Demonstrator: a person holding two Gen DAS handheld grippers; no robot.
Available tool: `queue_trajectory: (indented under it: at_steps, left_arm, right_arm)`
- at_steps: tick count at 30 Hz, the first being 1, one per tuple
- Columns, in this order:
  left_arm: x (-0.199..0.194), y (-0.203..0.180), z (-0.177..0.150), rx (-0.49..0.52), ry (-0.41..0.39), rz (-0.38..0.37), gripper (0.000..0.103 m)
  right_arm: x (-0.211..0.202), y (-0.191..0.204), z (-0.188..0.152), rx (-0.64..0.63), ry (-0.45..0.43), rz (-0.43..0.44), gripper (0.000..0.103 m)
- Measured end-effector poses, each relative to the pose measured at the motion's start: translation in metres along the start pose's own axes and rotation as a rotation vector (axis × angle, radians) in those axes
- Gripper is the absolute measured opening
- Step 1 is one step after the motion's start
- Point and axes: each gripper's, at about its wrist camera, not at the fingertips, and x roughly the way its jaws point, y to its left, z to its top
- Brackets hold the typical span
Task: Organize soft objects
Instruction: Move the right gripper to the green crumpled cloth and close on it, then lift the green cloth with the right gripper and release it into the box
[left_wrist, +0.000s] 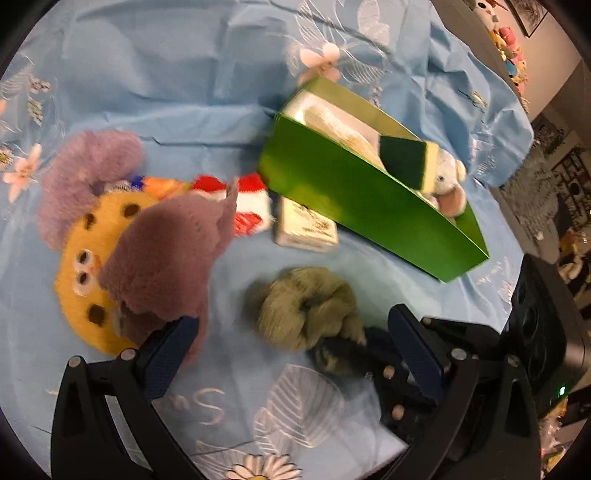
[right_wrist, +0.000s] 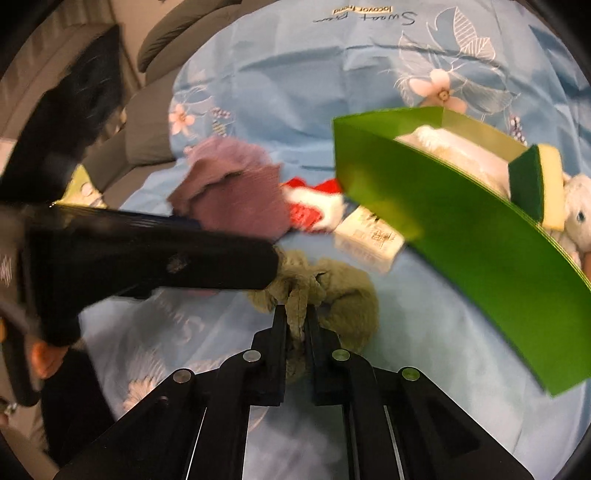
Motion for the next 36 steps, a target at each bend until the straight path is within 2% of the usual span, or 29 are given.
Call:
queue_trajectory:
  at_steps: [4, 5, 7, 8, 9, 13, 15, 16, 18, 21, 30, 36]
  left_arm:
    - [0.014, -0.008, -0.009, 0.015, 0.059, -0.035, 0.1]
    - [0.017, -0.009, -0.01, 0.013, 0.069, -0.043, 0.097]
    - [0.025, -0.009, -0.014, -0.002, 0.099, -0.062, 0.084]
    - [0.027, -0.008, -0.015, -0.009, 0.112, -0.07, 0.071]
    - [0.031, -0.008, -0.017, -0.016, 0.127, -0.075, 0.063]
    - [0.037, -0.007, -0.022, -0.038, 0.153, -0.088, 0.057]
    - [0.036, -0.009, -0.024, -0.035, 0.158, -0.095, 0.045]
    - [0.037, -0.01, -0.023, -0.036, 0.161, -0.098, 0.043]
    - [0.036, -0.009, -0.024, -0.043, 0.161, -0.108, 0.029]
    - [0.032, -0.009, -0.027, -0.059, 0.166, -0.133, 0.018]
    - [-0.019, -0.015, -0.043, -0.02, 0.094, -0.175, 0.015]
    - [-0.043, -0.033, -0.023, 0.031, 0.024, -0.17, 0.015]
  right_arm:
    - [-0.008, 0.006, -0.013, 0.004, 0.026, 0.029, 0.009]
    - [-0.009, 0.006, -0.016, 0.003, 0.032, 0.021, 0.009]
    - [-0.011, 0.003, -0.022, 0.024, 0.045, 0.011, 0.009]
    - [-0.011, 0.001, -0.023, 0.039, 0.049, 0.011, 0.009]
    - [-0.012, -0.001, -0.025, 0.053, 0.05, 0.011, 0.009]
    - [-0.015, -0.005, -0.032, 0.076, 0.055, 0.006, 0.009]
    - [-0.014, -0.003, -0.032, 0.07, 0.056, -0.006, 0.009]
    - [-0.013, -0.003, -0.032, 0.072, 0.056, -0.01, 0.009]
    - [-0.012, -0.005, -0.033, 0.085, 0.053, -0.007, 0.009]
    - [-0.013, 0.0, -0.034, 0.072, 0.049, -0.009, 0.009]
    - [-0.045, 0.029, -0.034, 0.0, 0.01, 0.056, 0.009]
    - [-0.071, 0.038, -0.016, -0.041, -0.079, 0.038, 0.009]
